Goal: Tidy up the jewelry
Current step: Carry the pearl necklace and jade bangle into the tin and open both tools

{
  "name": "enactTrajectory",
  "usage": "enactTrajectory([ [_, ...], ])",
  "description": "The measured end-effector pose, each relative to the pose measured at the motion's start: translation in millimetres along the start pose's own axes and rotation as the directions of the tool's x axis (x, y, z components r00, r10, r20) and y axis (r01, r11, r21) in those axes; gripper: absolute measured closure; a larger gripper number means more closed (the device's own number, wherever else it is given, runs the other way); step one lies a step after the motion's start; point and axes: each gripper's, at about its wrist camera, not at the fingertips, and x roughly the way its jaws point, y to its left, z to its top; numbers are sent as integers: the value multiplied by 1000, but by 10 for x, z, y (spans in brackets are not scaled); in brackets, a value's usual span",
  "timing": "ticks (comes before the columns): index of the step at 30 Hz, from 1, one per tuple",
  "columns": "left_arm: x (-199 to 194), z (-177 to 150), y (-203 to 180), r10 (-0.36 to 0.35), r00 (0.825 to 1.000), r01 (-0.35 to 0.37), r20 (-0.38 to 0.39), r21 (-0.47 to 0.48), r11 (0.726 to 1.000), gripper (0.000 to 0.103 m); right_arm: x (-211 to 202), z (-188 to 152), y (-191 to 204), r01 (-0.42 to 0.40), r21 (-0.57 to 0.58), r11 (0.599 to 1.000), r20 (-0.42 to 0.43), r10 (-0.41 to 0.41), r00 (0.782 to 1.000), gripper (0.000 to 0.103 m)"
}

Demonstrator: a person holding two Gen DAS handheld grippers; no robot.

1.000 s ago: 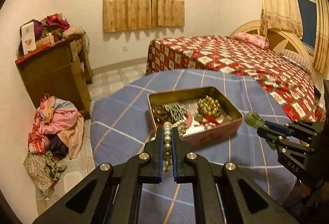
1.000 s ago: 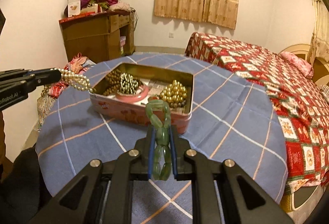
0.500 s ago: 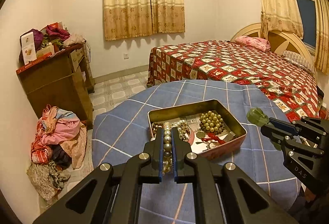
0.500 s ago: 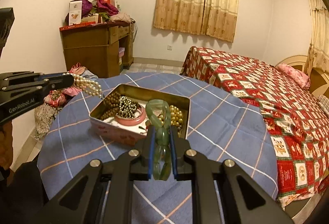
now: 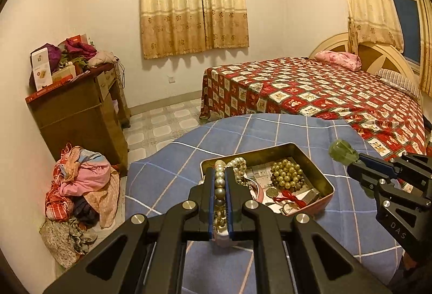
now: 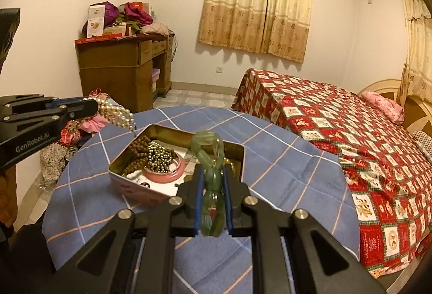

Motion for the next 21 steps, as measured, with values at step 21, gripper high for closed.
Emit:
enactTrajectory([
  [21, 431, 105, -87, 51, 998, -50, -22, 32, 998, 97, 333, 208, -48, 36, -16, 999, -4, -36, 999, 87],
])
